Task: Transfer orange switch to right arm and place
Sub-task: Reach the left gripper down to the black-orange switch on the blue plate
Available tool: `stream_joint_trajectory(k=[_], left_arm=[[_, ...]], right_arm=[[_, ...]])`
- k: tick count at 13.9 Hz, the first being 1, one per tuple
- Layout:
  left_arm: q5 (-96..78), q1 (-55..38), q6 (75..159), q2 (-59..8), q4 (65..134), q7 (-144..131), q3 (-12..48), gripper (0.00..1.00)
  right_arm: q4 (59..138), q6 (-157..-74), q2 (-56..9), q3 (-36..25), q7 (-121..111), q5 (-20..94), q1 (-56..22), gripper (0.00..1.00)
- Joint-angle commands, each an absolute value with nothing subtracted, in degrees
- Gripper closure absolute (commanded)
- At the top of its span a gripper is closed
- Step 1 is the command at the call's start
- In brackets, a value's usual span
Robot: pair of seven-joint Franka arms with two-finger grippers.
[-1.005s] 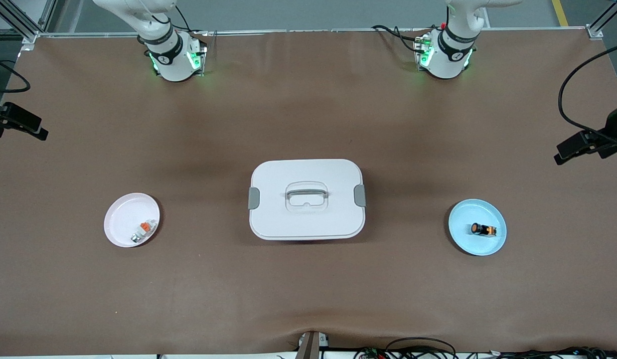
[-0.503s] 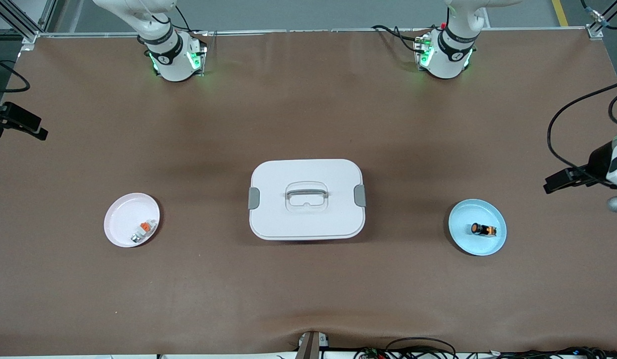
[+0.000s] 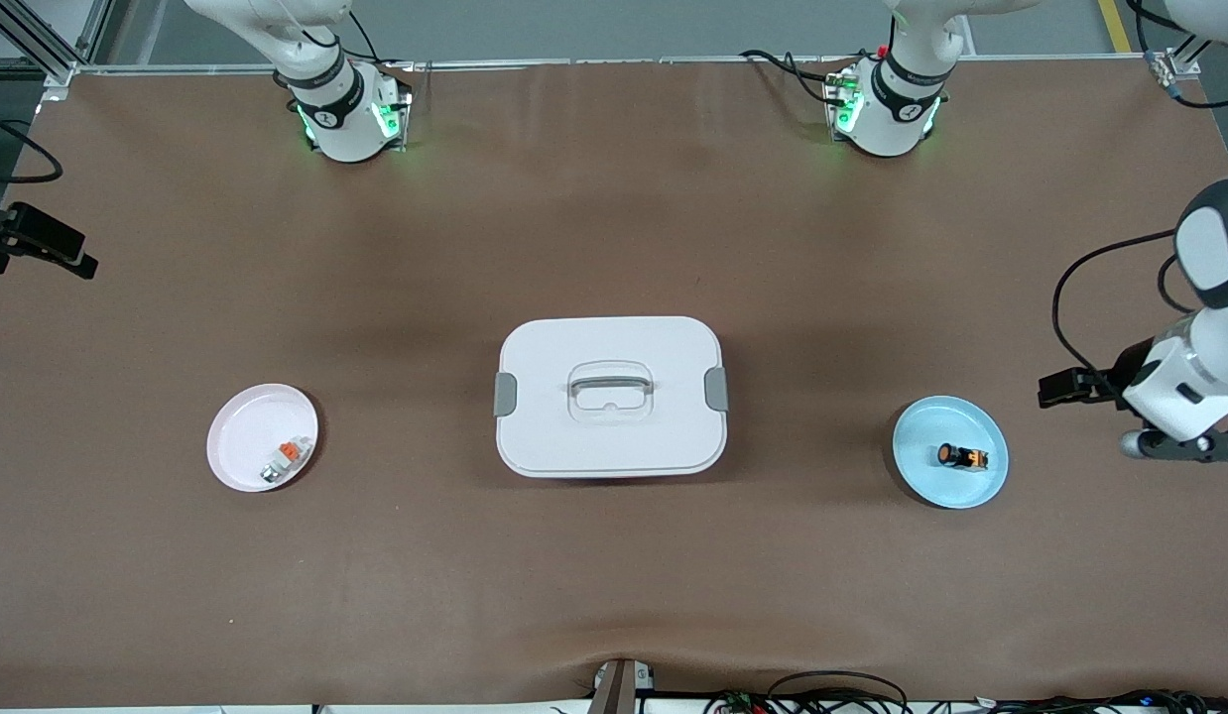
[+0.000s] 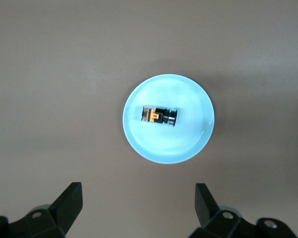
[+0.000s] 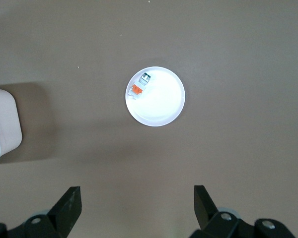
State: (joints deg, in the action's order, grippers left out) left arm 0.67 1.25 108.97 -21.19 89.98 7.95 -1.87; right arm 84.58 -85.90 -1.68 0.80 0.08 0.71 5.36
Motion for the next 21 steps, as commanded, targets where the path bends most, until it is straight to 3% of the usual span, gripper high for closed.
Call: stream_joint_trajectory(k=[1,4,21], left_arm=[[-0.7,1.14,111.87,-24.51,89.03,10.19,-1.76,0.0],[-3.68,1.05,116.09,-27.59,89.21,10.37,-1.76,0.0],[-8.61,2.37,123.04,-38.14,88.86,12.74,-1.41,0.0]], right_arm=[[84.55,-85.43,-0.97,1.23,0.26,1.14,6.06,0.0],[84.55,-85.52,-0.97,1.23,0.18,1.14,6.15,0.0],[84.55,-85.61,-0.97,1.05,0.18,1.14,6.42,0.0]])
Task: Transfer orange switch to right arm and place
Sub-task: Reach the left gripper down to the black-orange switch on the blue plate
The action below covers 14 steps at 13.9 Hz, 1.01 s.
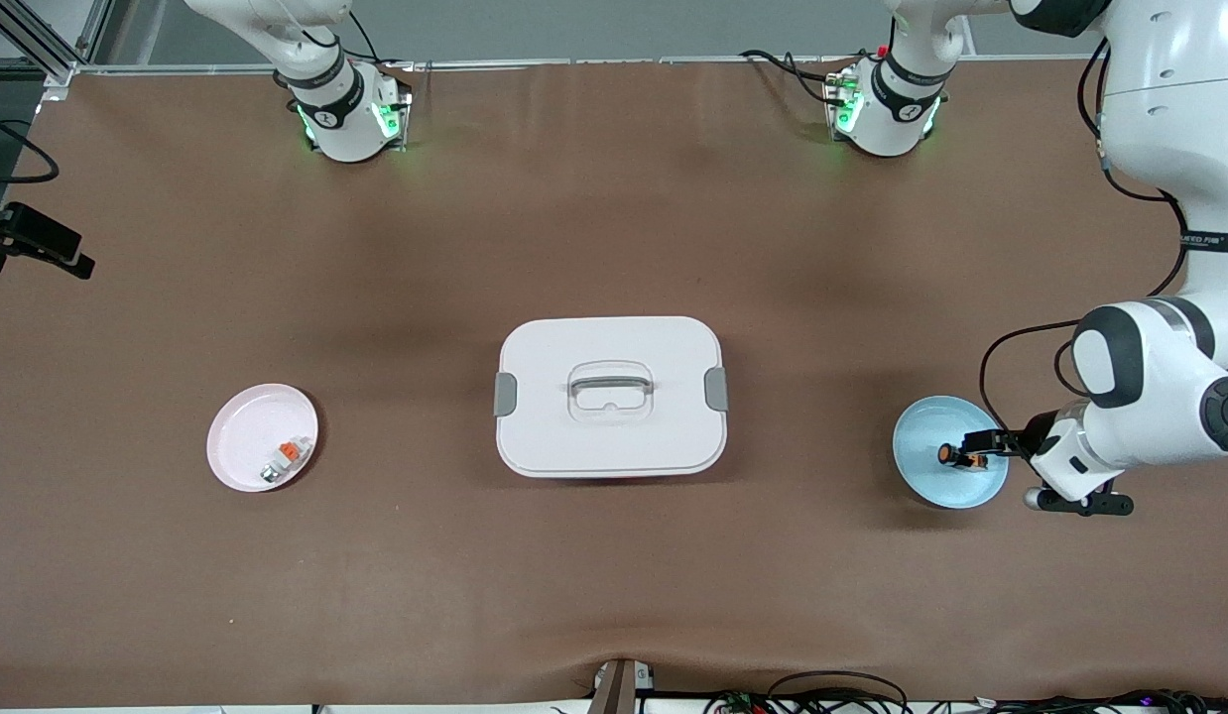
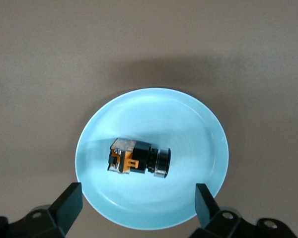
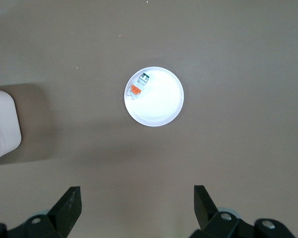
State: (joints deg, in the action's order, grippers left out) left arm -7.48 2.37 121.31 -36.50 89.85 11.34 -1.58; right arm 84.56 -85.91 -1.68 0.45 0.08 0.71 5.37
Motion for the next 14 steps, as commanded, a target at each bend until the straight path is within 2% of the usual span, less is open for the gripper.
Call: stream_joint_trajectory(k=[1,14], left_arm=[[-8.61,2.37,123.57,-38.84,88.94,12.74,-1.41,0.0],[-8.17,2.72,129.2,-42.01,90.88,13.01,-0.53,0.0]], right_arm=[[84.55,-85.61,-0.97,0.97,0.18,1.14,6.42,0.0],[84.55,-85.61,-0.97,0.97,0.18,1.23,6.59,0.0]])
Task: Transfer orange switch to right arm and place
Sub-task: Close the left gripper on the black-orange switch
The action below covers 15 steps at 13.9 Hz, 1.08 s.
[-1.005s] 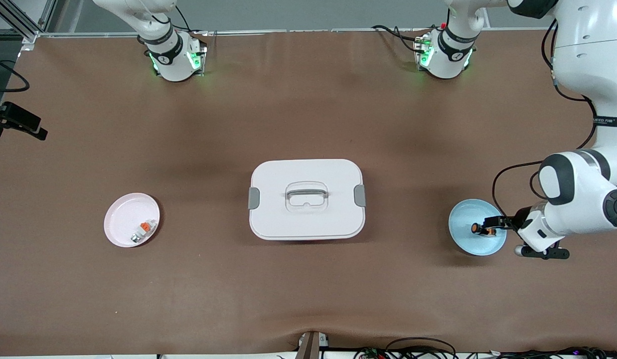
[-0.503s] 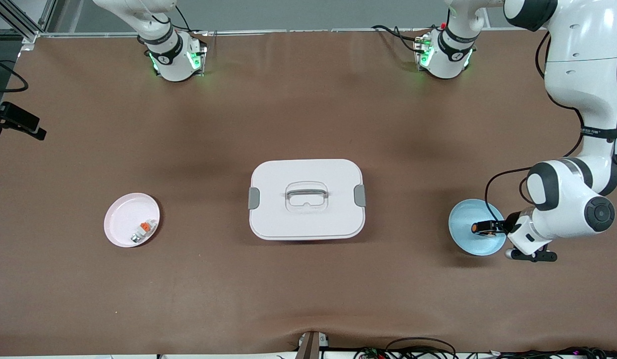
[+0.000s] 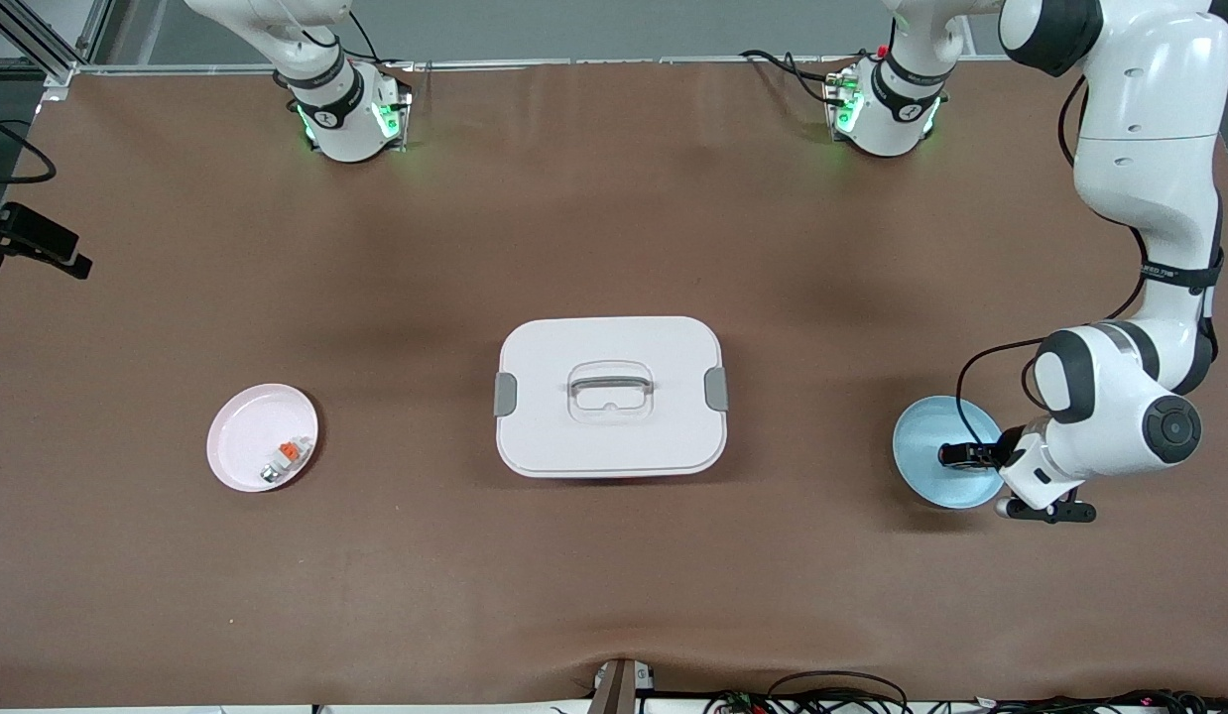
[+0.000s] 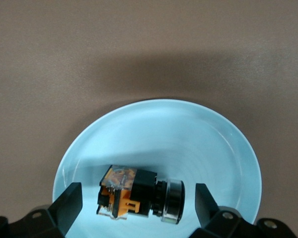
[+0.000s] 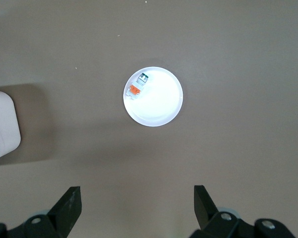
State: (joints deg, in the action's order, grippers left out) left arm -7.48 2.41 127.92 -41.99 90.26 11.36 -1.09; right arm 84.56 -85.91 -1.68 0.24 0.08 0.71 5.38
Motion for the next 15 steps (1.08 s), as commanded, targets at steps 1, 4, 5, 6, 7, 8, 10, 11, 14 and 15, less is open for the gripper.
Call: stream_joint_trajectory(k=[1,4,5,6,7,8,10,11,14,15], left_arm=[[-8.17,2.72,129.2,-42.01,91.05,13.01,-0.53,0.0],[-8.09,2.81,129.37,-42.01,91.58,13.1,-0.53,0.0],[-8.0,2.81,129.98,-42.01,92.1,13.27,-0.53,0.0],[-8.0,2.81,130.69,-42.01,92.72,14.14,-0.53,0.0],[-8.0,2.81,130.95,-41.92,93.16,14.76,-0.53,0.0],[-8.0,2.9,131.04,-41.92,93.25,15.03,-0.53,0.0],[-8.0,2.9,131.04,-41.92,93.25,15.03,-0.53,0.0],[-8.0,2.81,131.04,-41.92,93.34,15.03,-0.53,0.0],[-8.0,2.81,131.04,-42.01,93.34,15.03,-0.53,0.0],[-8.0,2.81,131.39,-42.01,93.34,15.03,-0.53,0.0]], right_arm=[[84.55,-85.61,-0.97,0.97,0.18,1.23,6.59,0.0],[84.55,-85.61,-0.97,0.97,0.18,1.14,6.59,0.0],[84.55,-85.61,-0.97,0.97,0.18,1.23,6.68,0.0],[84.55,-85.61,-0.97,0.97,0.18,1.23,6.59,0.0],[84.55,-85.61,-0.97,0.97,0.26,1.23,6.68,0.0],[84.55,-85.61,-0.97,0.97,0.18,1.23,6.68,0.0],[84.55,-85.61,-0.97,0.97,0.18,1.23,6.77,0.0],[84.55,-85.61,-0.97,0.97,0.18,1.23,6.85,0.0],[84.55,-85.61,-0.97,0.88,0.18,1.23,6.86,0.0],[84.55,-85.61,-0.97,0.97,0.18,1.23,6.86,0.0]])
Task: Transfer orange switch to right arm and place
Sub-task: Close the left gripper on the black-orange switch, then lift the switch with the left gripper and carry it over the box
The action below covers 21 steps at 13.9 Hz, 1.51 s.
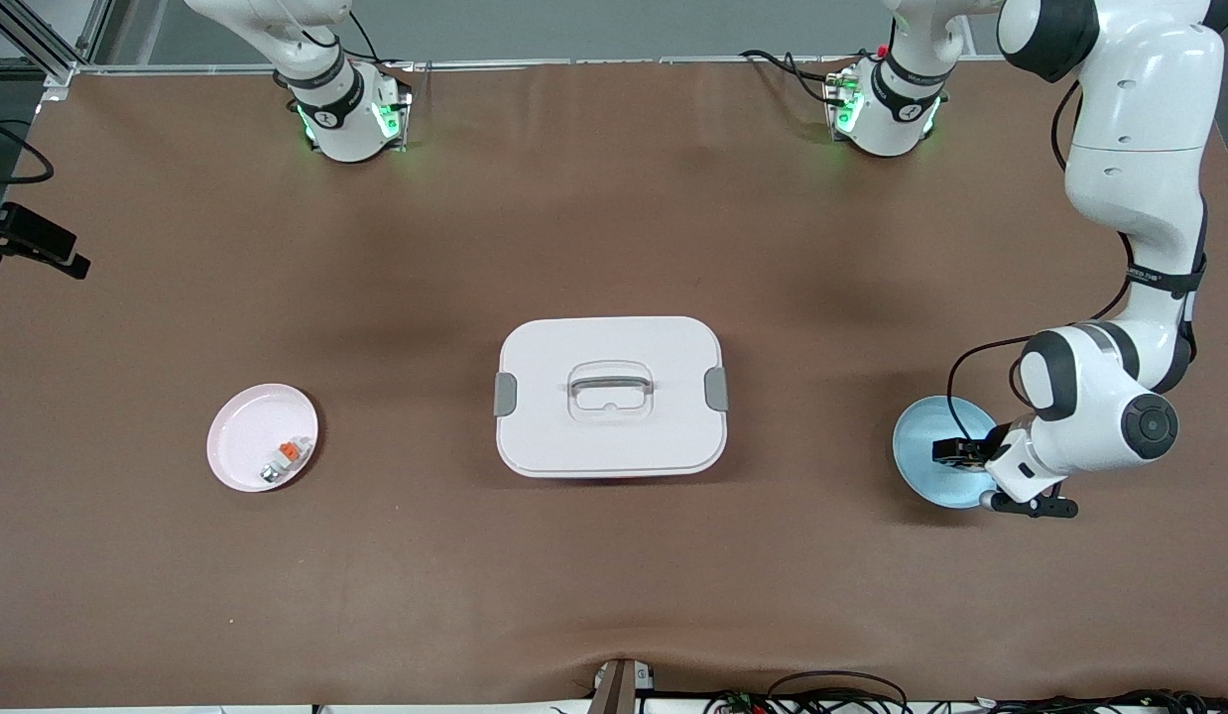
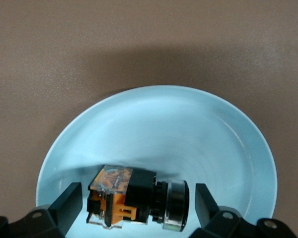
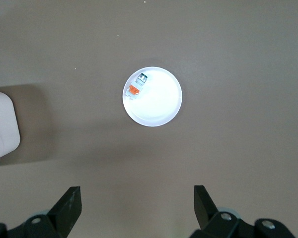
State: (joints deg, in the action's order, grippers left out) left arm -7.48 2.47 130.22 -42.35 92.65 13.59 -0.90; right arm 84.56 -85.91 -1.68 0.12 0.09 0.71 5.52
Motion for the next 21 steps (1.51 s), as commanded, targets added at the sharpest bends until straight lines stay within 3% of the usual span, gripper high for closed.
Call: stream_joint_trajectory(k=[1,3,9,13,16,18,21], left_arm=[[-8.0,2.9,131.74,-42.01,93.34,15.03,-0.44,0.0],[-8.0,2.9,131.75,-42.01,93.43,15.03,-0.44,0.0],[-8.17,2.81,132.36,-41.92,93.69,15.03,-0.44,0.55],[-8.26,2.72,131.93,-41.49,93.69,14.5,-0.44,0.75],[-8.7,2.72,131.75,-40.79,93.52,14.15,-0.35,0.76],[-8.79,2.81,131.05,-39.73,93.17,14.24,-0.35,0.68],[-9.31,2.9,128.24,-37.97,92.9,12.93,-0.44,0.69]], right_arm=[[84.55,-85.61,-0.97,0.97,0.18,1.23,6.86,0.0],[84.55,-85.61,-0.97,0.97,0.18,1.23,6.86,0.0],[84.55,-85.61,-0.97,0.88,0.18,1.23,6.94,0.0],[84.55,-85.69,-0.97,0.88,0.09,1.23,7.29,0.0],[84.55,-85.78,-1.05,0.88,0.09,1.23,7.38,0.0],[84.55,-85.87,-1.05,0.88,0.09,1.23,7.38,0.0],[84.55,-86.04,-1.05,0.88,0.09,1.23,7.29,0.0]])
